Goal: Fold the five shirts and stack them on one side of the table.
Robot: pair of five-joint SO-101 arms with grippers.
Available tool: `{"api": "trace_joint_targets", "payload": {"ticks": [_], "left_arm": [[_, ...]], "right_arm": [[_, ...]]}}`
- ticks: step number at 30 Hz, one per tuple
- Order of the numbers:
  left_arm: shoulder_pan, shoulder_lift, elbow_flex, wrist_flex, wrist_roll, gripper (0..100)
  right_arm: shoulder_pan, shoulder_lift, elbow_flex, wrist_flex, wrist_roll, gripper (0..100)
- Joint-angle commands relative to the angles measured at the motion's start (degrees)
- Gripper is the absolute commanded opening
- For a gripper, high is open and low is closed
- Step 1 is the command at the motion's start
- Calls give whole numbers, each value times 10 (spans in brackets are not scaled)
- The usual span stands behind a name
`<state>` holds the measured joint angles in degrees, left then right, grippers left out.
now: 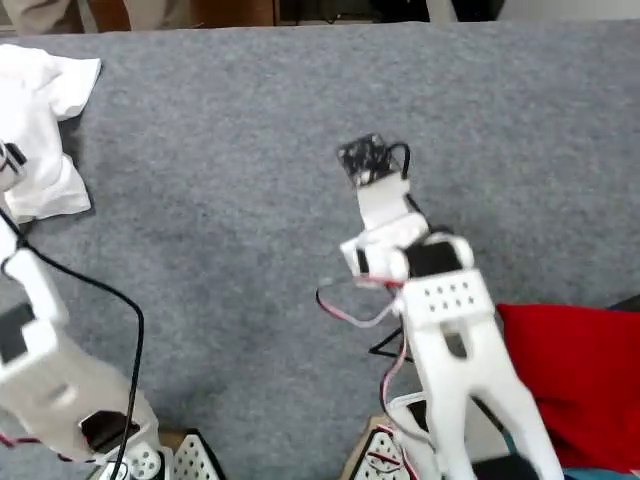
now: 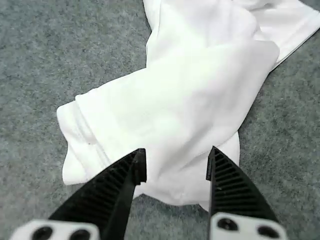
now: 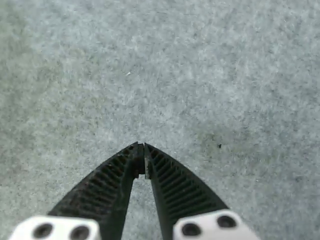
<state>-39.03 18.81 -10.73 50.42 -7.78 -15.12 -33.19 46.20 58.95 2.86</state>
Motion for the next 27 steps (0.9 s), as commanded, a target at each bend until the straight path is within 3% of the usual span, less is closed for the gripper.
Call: {"api": "trace_joint_targets", "payload": {"ticks": [1,12,17,25,27], "left_arm": [[4,103,-178,33,-20,212],[50,412,-503,136,-51,198],[50,488,-623,177,-51,10],[90,503,-859,424,-50,19],[117,480,-846,455,-50,19]], "right_arm": [[15,77,-122,43,-4,7],[16,187,-245,69,-14,7],[35,190,-243,69,-14,7],[86,189,-242,69,-15,7],[95,188,-242,69,-15,7]]}}
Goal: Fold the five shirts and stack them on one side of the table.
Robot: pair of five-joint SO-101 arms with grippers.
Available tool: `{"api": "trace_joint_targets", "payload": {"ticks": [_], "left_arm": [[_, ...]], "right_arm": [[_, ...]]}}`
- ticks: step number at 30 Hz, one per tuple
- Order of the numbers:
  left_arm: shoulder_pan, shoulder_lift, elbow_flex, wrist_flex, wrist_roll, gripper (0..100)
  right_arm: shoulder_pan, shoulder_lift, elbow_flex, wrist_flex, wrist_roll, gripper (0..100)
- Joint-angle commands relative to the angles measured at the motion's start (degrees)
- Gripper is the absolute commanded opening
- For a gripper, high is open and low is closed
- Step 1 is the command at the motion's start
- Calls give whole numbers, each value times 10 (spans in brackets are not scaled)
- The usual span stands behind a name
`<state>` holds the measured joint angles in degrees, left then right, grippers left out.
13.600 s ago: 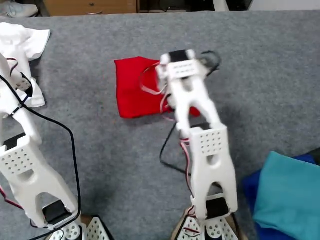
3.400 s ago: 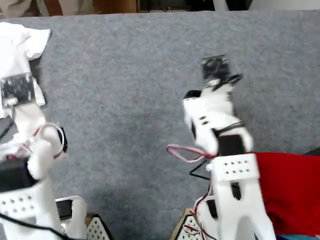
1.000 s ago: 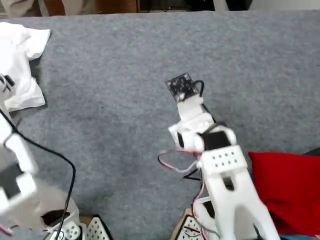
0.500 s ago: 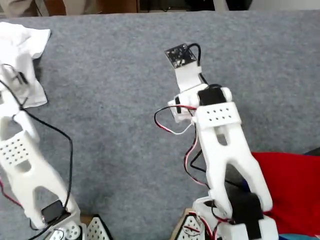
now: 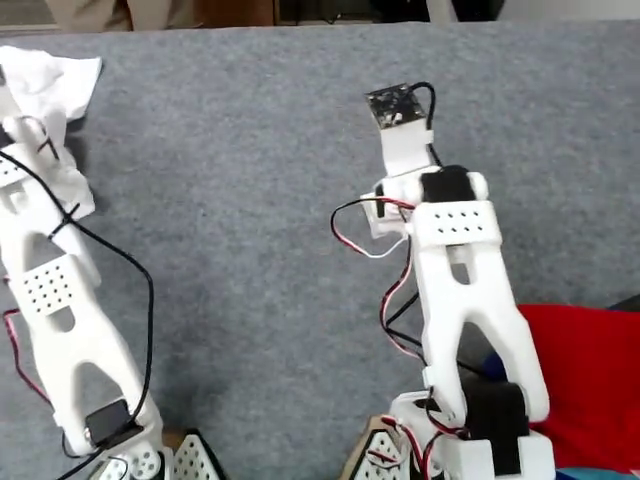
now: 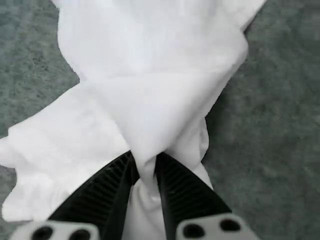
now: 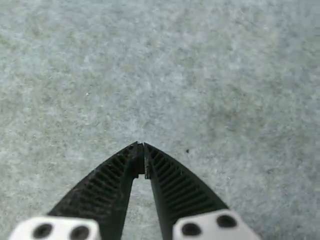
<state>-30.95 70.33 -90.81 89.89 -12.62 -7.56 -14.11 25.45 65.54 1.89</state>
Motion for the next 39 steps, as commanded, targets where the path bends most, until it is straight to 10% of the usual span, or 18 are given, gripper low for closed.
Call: {"api": "trace_joint_targets", "payload": {"ticks": [1,9,17,27,39], "left_arm": [[48,-59,-47,80,-2,19],[137,-210,-24,111,48,19],[286,-422,273,111,51,19],[469,-684,678,109,74,19],[604,-983,871,108,91,131]], "right_arm": [[25,-4,-35,4,-5,7],[76,-4,-38,88,-5,7],[154,-4,-40,105,9,8],[213,-44,-39,208,388,9],[212,-80,-35,246,441,9]]}}
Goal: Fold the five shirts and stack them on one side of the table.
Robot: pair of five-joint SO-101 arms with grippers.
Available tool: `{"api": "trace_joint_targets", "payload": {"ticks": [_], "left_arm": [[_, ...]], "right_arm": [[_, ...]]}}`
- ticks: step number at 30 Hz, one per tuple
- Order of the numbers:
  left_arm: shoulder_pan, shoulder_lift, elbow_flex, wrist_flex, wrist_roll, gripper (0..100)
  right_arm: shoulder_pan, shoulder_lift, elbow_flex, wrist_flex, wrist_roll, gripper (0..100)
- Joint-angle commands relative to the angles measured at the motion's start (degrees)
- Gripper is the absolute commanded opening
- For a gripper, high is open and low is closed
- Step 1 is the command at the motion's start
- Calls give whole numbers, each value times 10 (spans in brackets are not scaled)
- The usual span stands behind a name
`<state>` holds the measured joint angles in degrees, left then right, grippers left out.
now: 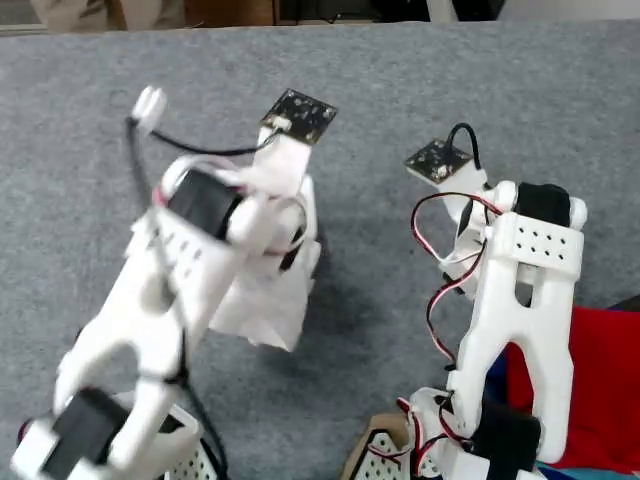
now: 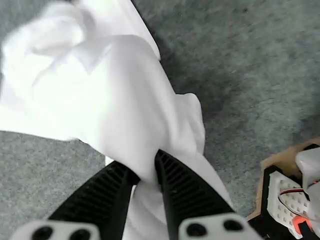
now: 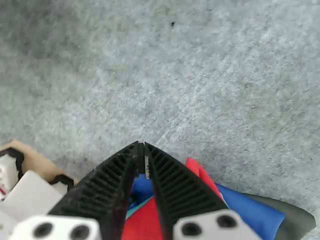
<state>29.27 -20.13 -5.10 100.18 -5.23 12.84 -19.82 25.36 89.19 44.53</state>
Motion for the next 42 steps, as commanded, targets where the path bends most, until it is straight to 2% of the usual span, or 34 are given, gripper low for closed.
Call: {"api": "trace_joint_targets", "payload": {"ticks": [1,3,5,10,14,16,19,23,26,31,34,39,42], "left_arm": [[-12,-102,21,5,39,184],[-55,-148,36,5,103,279],[-95,-184,53,5,149,321],[-186,-249,102,5,121,321],[-329,-269,119,5,98,321],[-418,-269,129,5,95,321],[-543,-269,177,5,55,316],[-709,-269,239,5,0,225],[-803,-273,270,0,-31,154],[-904,-276,309,-24,-45,85],[-954,-276,333,-51,-45,61],[-1044,-276,339,-75,-47,60],[-1083,-276,345,-93,-76,60]], "right_arm": [[8,-23,-34,11,18,9],[8,-23,-34,11,21,9],[7,-23,-34,11,21,9],[-9,-23,-36,11,22,9],[-65,-25,-39,13,4,9],[-110,-21,-54,37,-40,19],[-189,6,-102,82,-149,79],[-287,71,-239,127,-292,152],[-371,135,-342,128,-372,161],[-521,265,-478,128,-448,162],[-581,364,-562,128,-505,162],[-601,541,-735,128,-611,163],[-598,637,-823,128,-665,163]]}}
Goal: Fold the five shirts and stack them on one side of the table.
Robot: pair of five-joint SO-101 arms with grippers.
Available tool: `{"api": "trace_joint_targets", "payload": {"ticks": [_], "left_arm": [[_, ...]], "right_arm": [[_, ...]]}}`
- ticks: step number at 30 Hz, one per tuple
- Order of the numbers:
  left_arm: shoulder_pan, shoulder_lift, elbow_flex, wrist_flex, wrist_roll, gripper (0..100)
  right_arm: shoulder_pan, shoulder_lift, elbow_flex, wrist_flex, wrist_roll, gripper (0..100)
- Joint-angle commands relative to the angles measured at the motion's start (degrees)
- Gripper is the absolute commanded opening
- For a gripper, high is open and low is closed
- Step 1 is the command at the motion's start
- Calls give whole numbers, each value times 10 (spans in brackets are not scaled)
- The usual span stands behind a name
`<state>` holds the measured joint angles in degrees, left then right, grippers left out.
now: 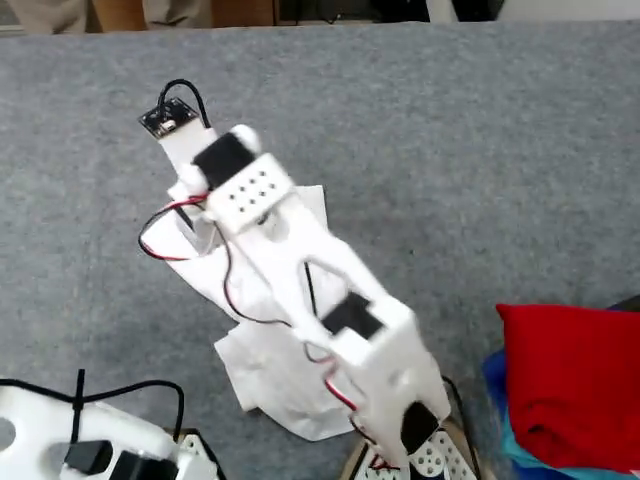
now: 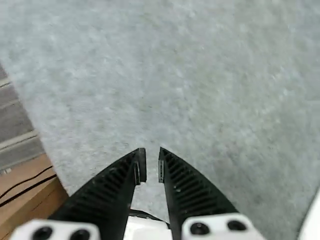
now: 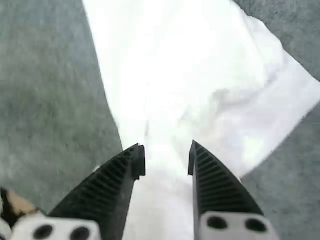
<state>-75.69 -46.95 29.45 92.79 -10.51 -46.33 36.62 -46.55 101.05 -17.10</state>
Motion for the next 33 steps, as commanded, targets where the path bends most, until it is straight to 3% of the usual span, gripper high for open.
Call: {"api": "trace_joint_targets", "payload": {"ticks": [1,7,13,18,27,33], "left_arm": [[-43,-8,-1,-25,-30,60],[-53,-8,0,-33,-35,60],[-52,-7,3,-34,-35,60],[-52,-7,15,-35,-35,60],[-52,-7,18,-35,-35,60],[-52,-7,18,-35,-35,60]], "right_arm": [[-4,101,-130,10,-67,163],[7,231,-265,10,-98,163],[26,276,-299,11,-98,154],[44,276,-299,11,-98,1],[74,229,-303,11,-98,5],[25,112,-303,7,-98,5]]}}
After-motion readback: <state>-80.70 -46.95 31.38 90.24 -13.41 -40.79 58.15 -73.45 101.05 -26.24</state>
